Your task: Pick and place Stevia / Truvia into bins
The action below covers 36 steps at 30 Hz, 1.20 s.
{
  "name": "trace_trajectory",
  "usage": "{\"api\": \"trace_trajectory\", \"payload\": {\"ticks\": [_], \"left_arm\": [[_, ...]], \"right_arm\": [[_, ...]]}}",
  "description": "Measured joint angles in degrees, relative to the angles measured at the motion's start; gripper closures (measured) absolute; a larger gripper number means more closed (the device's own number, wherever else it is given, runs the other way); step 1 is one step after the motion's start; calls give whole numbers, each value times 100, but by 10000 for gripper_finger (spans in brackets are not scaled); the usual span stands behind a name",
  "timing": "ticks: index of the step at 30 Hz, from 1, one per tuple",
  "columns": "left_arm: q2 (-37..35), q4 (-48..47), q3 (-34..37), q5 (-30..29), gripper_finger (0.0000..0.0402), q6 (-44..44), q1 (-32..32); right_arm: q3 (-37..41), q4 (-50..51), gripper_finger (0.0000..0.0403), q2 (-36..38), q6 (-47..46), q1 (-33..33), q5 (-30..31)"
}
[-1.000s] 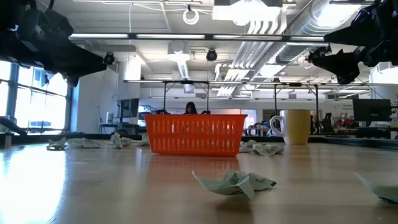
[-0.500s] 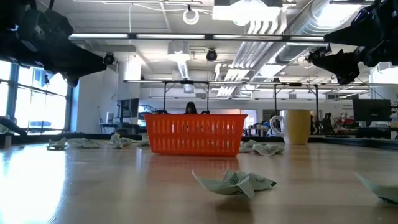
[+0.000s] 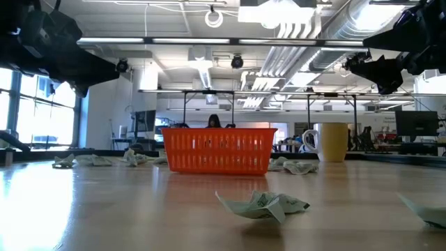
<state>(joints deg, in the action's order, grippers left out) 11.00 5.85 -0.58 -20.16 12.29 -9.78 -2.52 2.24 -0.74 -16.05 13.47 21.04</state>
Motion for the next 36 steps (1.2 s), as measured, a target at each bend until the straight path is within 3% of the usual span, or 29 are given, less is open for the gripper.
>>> {"api": "trace_trajectory", "payload": {"ticks": [11,15,21,27,32,36], "left_arm": [[0,0,1,0,243,0,1],[0,107,2,-248,243,32,2],[-2,1257,0,-466,243,2801,2],[4,1534,-79,-643,243,3681,2],[-2,1566,-208,-563,243,3798,2],[-2,1596,-229,-353,243,4775,2]], "right_arm": [[0,0,80,-2,112,2,39],[12,-188,80,0,331,0,841],[13,-1477,80,0,-2381,0,1566],[13,-2828,80,-37,-2542,0,2606],[11,-3277,80,-50,-2571,0,2105],[11,-3446,80,-358,-2899,0,1248]]}}
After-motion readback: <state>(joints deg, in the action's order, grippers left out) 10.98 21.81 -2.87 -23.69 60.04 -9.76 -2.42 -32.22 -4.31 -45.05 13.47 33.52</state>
